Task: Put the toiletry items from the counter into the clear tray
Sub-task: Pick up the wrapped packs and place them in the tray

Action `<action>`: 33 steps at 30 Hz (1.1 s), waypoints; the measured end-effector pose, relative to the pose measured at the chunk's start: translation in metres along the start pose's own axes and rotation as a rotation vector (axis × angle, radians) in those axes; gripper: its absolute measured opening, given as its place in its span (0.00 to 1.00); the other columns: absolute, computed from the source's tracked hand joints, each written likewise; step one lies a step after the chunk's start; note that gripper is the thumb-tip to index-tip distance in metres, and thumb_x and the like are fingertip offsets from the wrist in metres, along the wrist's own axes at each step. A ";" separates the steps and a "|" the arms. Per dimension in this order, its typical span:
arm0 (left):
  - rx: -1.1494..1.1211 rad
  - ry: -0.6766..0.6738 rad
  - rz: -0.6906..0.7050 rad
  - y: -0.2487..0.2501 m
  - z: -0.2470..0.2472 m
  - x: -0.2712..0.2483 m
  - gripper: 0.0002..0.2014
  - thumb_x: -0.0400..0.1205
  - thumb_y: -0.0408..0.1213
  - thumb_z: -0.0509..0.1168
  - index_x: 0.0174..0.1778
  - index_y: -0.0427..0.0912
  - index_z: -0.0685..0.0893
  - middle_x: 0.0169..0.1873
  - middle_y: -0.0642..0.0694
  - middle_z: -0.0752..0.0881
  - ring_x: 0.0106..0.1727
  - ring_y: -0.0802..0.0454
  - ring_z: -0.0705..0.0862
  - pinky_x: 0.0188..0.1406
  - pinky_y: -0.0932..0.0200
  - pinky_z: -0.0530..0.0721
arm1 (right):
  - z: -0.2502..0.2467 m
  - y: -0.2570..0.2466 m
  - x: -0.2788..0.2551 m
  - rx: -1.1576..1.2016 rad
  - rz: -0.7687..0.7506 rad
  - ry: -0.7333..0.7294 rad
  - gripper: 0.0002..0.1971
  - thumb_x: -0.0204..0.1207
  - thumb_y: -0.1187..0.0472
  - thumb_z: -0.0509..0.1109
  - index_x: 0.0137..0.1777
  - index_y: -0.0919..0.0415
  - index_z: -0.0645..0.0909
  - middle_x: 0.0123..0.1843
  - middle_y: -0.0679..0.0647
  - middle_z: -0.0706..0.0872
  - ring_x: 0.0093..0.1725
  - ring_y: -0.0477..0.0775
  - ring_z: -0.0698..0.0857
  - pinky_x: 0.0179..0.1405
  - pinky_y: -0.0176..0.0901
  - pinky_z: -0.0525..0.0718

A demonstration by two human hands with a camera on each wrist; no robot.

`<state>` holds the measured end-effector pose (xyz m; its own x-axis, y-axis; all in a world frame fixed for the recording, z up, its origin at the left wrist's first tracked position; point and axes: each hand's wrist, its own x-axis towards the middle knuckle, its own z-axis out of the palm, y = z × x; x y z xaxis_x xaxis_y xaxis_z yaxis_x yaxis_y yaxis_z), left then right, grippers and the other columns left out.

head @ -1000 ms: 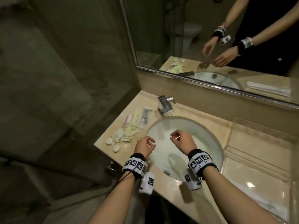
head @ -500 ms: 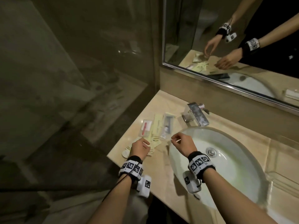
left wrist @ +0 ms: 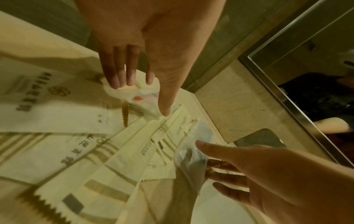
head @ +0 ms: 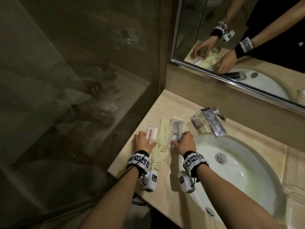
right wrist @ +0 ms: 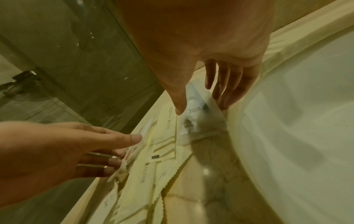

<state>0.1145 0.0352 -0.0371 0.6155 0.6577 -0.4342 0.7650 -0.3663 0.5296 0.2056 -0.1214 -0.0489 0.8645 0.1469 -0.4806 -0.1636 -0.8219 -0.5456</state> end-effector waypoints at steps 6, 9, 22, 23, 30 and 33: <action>-0.002 0.019 -0.064 0.005 0.006 0.015 0.32 0.65 0.42 0.80 0.62 0.40 0.74 0.62 0.37 0.79 0.66 0.38 0.75 0.71 0.46 0.73 | 0.008 -0.004 0.012 -0.005 0.069 0.029 0.32 0.65 0.50 0.82 0.61 0.64 0.70 0.61 0.63 0.79 0.60 0.66 0.82 0.61 0.63 0.82; -0.021 -0.016 -0.093 0.006 0.006 0.022 0.29 0.65 0.42 0.80 0.59 0.37 0.79 0.60 0.36 0.81 0.66 0.38 0.77 0.71 0.47 0.74 | 0.012 0.000 0.022 -0.010 0.064 -0.028 0.27 0.64 0.47 0.82 0.54 0.63 0.77 0.56 0.62 0.83 0.53 0.63 0.85 0.56 0.58 0.86; -0.267 -0.090 -0.170 0.021 0.002 0.028 0.15 0.73 0.30 0.71 0.55 0.34 0.79 0.52 0.38 0.85 0.51 0.41 0.85 0.49 0.55 0.85 | -0.011 0.010 0.017 0.356 0.045 -0.091 0.15 0.68 0.57 0.81 0.47 0.60 0.79 0.49 0.58 0.88 0.47 0.59 0.88 0.51 0.53 0.88; -0.281 -0.099 -0.172 0.022 0.001 0.026 0.13 0.75 0.31 0.71 0.54 0.32 0.82 0.50 0.36 0.86 0.48 0.41 0.84 0.44 0.57 0.82 | -0.015 0.011 0.017 0.420 0.051 -0.102 0.15 0.67 0.58 0.82 0.47 0.59 0.79 0.49 0.59 0.89 0.48 0.60 0.89 0.53 0.57 0.89; -0.424 -0.091 -0.226 0.026 -0.002 0.017 0.22 0.73 0.55 0.73 0.31 0.37 0.81 0.29 0.42 0.80 0.32 0.45 0.77 0.31 0.58 0.76 | -0.052 0.007 0.006 0.731 0.034 -0.158 0.17 0.73 0.64 0.78 0.59 0.67 0.79 0.52 0.64 0.90 0.41 0.56 0.90 0.32 0.45 0.87; -0.503 -0.053 -0.203 0.034 -0.007 0.011 0.20 0.71 0.54 0.75 0.34 0.39 0.82 0.31 0.41 0.80 0.32 0.46 0.78 0.31 0.57 0.80 | -0.076 0.006 -0.005 0.844 -0.016 -0.162 0.18 0.73 0.64 0.77 0.61 0.66 0.79 0.51 0.60 0.90 0.42 0.55 0.90 0.32 0.44 0.88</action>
<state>0.1466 0.0346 -0.0190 0.4833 0.6433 -0.5938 0.6925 0.1340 0.7088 0.2360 -0.1690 0.0020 0.8018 0.2841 -0.5258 -0.5066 -0.1436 -0.8502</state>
